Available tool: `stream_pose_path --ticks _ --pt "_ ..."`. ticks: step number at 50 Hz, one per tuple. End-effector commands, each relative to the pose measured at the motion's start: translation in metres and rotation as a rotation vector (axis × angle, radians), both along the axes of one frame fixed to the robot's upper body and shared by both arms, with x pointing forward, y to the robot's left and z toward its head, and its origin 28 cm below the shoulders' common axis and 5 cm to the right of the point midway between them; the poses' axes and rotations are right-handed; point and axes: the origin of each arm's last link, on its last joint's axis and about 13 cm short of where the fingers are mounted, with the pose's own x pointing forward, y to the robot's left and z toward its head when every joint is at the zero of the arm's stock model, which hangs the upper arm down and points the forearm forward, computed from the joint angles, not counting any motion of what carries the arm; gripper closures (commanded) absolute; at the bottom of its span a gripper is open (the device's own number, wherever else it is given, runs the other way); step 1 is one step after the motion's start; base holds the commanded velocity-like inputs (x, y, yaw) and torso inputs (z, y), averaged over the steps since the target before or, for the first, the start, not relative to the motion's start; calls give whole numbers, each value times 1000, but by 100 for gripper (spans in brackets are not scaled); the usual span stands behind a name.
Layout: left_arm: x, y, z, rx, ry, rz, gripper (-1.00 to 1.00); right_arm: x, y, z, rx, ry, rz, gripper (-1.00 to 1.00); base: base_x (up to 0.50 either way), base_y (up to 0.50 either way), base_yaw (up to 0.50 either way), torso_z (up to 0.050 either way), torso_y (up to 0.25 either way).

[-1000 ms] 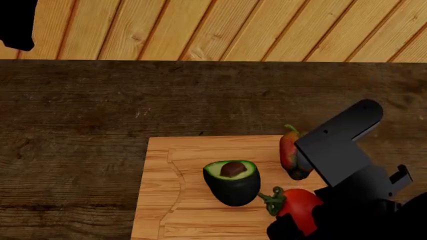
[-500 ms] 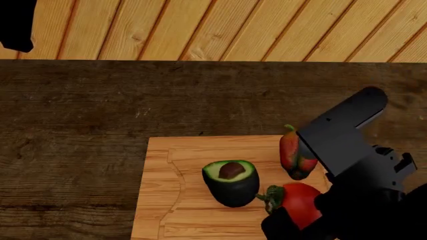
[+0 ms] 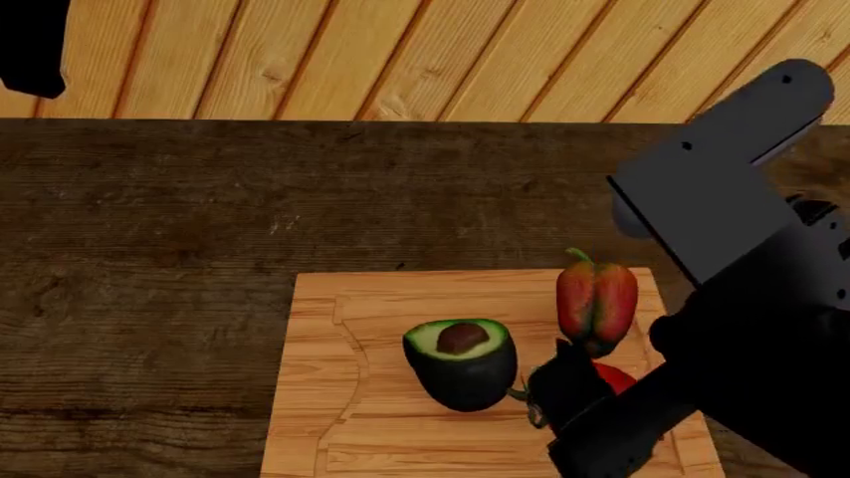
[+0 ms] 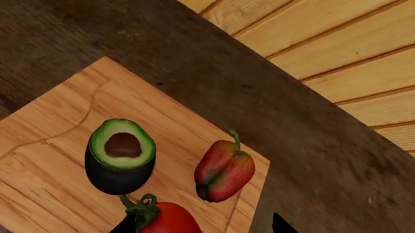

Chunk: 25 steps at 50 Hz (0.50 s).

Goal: Place the avocado, onion, tomato and bell pepper on the cutting board.

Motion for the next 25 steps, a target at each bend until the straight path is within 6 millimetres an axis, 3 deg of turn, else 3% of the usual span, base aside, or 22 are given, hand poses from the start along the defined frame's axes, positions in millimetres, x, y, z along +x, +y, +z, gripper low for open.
stream_pose_path --ticks 1,8,25 --pt "0 -1 1 1 -6 -2 -100 -10 2 18 8 -84 -21 -100 0 0 0 0 0" --pt "0 -1 0 1 -3 -5 -100 -19 3 29 34 -186 -85 -100 0 0 0 0 0" --pt "-2 1 -1 1 3 -7 -100 -38 9 26 108 -310 -188 -100 0 0 0 0 0"
